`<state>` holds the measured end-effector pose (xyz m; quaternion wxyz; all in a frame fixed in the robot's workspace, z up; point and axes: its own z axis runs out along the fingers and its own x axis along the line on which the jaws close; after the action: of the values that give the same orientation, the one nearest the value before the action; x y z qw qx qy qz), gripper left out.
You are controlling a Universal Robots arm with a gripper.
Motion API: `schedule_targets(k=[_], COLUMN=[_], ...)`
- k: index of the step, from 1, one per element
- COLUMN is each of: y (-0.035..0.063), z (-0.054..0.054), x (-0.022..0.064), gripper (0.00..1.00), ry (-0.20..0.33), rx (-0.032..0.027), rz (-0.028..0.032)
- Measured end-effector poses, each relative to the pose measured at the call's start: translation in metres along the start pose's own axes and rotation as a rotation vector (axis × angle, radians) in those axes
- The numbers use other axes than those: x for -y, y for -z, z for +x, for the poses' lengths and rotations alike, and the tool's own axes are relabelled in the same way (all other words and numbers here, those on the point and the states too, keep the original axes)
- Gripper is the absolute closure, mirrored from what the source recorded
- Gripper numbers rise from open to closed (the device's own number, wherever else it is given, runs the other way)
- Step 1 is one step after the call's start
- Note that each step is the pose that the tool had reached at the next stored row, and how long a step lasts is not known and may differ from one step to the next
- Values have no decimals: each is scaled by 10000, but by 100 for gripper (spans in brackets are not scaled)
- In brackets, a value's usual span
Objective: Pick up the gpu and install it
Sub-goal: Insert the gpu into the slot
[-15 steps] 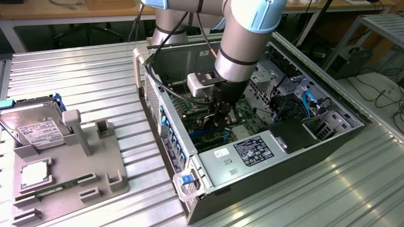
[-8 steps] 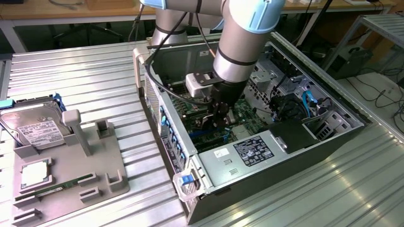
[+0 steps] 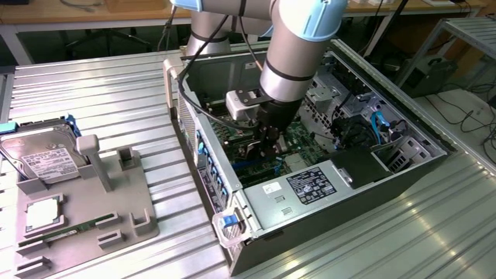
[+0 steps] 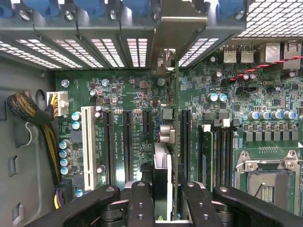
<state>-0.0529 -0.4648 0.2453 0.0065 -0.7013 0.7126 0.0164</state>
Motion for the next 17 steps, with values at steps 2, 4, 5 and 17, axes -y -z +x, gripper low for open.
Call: schedule_targets(k=[2, 4, 5, 17], y=[-21, -38, -38, -20], z=[-1, 0, 0, -1], x=[-5, -5, -5, -5], gripper=[72, 72, 72, 72], ry=[-1, 0, 0, -1], rx=[1, 0, -2, 0], rz=[0, 0, -1, 0])
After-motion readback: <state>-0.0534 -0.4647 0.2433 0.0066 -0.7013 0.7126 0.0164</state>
